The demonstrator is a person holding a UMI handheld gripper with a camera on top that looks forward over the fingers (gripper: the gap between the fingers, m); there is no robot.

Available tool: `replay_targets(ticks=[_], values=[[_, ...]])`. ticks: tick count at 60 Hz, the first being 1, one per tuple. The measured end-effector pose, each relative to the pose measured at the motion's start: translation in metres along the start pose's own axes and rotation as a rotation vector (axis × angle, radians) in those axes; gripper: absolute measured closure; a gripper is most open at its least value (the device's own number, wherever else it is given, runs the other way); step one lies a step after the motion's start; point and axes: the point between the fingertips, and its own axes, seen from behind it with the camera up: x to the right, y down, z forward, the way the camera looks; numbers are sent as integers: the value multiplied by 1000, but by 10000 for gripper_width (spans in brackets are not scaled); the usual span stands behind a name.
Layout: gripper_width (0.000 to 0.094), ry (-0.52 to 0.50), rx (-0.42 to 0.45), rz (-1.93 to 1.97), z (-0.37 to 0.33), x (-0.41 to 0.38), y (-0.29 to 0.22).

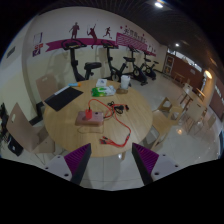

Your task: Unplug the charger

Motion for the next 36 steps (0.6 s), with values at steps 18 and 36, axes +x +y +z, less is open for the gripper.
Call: replay_targets(ticks=[18, 36], values=[[80, -35, 19, -11, 38, -61, -25], [77, -36, 126, -20, 114, -114, -40]])
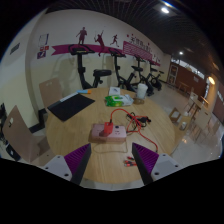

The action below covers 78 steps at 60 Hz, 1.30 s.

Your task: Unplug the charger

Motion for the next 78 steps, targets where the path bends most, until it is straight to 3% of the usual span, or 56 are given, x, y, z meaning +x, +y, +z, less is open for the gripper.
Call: replay_targets(ticks=[20, 48, 51, 55, 60, 61, 63, 67, 73, 78], values=[[74, -24, 130, 39, 115, -19, -9], [88, -75, 160, 62, 228, -30, -32], [116, -74, 165, 64, 229, -30, -34], [219, -74, 158, 74, 233, -29, -33], [666, -21, 170, 53, 237, -17, -31], [646, -36, 170, 52, 237, -21, -32], [740, -38, 169, 29, 238, -21, -34], [756, -75, 150, 91, 233, -20, -38], [768, 36, 338, 122, 186, 39, -113], [766, 26, 308, 180, 173, 69, -130]])
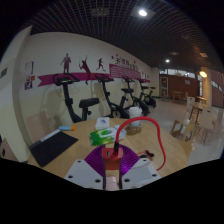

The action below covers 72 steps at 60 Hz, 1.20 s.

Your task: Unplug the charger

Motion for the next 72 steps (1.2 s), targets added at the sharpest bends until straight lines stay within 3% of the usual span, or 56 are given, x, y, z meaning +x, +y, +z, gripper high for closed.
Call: replay_targets(ticks=[3, 13, 26, 34, 36, 40, 58, 72], values=[[765, 9, -31, -33, 0, 26, -11], [754, 12, -229, -140, 13, 82, 50], [616, -48, -440, -179, 20, 92, 136], [72, -53, -496, -158, 2, 90, 135], [105, -50, -501, -153, -7, 88, 130], [72, -43, -503, -150, -38, 86, 112], [78, -63, -421, -110, -218, 60, 5], [79, -20, -411, -63, -303, 49, -2]])
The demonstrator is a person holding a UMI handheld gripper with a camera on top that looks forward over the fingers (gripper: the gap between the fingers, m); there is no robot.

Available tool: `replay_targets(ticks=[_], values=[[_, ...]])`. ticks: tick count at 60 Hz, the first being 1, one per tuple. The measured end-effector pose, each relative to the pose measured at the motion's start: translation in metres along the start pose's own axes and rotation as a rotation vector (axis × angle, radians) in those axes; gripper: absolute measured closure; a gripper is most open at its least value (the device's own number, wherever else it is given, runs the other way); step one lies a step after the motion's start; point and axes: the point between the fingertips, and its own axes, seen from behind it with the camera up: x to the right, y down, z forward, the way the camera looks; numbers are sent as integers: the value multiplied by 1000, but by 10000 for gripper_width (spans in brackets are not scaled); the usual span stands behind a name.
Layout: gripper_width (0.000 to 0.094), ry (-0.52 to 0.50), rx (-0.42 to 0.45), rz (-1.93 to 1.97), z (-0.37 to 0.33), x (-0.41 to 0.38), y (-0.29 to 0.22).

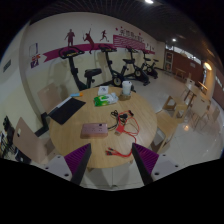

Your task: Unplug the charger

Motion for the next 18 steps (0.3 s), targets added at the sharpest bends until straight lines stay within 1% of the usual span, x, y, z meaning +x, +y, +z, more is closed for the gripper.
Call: replay_targets(ticks=[11, 18], values=[[81, 37, -1, -19, -11, -3, 14], [78, 24, -14, -37, -9, -12, 20]])
